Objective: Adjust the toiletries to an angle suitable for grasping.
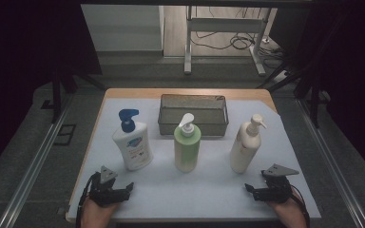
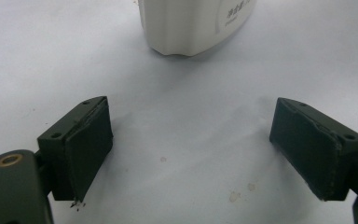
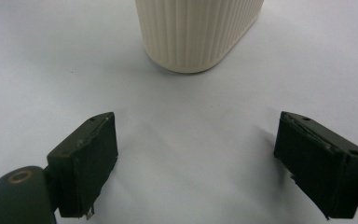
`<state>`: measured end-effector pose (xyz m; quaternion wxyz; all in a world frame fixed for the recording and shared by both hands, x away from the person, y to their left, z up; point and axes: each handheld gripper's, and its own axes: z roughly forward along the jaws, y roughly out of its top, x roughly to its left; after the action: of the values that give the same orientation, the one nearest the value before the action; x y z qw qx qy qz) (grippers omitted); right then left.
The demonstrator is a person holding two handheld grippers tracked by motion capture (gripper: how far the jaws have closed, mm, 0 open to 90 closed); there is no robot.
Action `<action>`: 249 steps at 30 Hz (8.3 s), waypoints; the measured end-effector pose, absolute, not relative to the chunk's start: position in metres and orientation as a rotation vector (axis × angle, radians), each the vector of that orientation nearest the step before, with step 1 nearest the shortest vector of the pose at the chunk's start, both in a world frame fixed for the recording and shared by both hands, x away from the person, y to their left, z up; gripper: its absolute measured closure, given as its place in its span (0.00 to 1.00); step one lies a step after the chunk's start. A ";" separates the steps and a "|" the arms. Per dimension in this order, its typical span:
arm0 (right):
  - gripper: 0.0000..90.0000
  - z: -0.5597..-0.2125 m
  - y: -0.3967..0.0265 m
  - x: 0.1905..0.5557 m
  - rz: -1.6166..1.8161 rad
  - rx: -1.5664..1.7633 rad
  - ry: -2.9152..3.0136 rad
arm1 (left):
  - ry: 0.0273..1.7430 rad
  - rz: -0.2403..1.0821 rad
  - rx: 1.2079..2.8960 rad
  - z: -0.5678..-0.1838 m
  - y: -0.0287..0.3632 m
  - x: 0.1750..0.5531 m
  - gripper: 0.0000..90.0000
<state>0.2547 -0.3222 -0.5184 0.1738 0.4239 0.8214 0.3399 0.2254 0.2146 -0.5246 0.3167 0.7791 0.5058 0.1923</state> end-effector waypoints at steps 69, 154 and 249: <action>0.70 -0.485 -0.314 0.251 1.125 1.133 2.337 | 1.330 0.501 2.037 -0.526 0.215 0.225 0.14; 0.90 -0.484 -0.301 0.277 1.048 1.171 2.259 | 1.330 0.499 2.037 -0.526 0.216 0.225 0.14; 0.38 -0.418 -0.302 0.329 1.074 1.211 2.160 | 1.327 0.501 2.037 -0.526 0.216 0.225 0.14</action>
<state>0.3290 -0.3019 -0.4178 0.2194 0.4376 0.7807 0.3884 0.2252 0.2159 -0.5259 0.3239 0.7764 0.5059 0.1908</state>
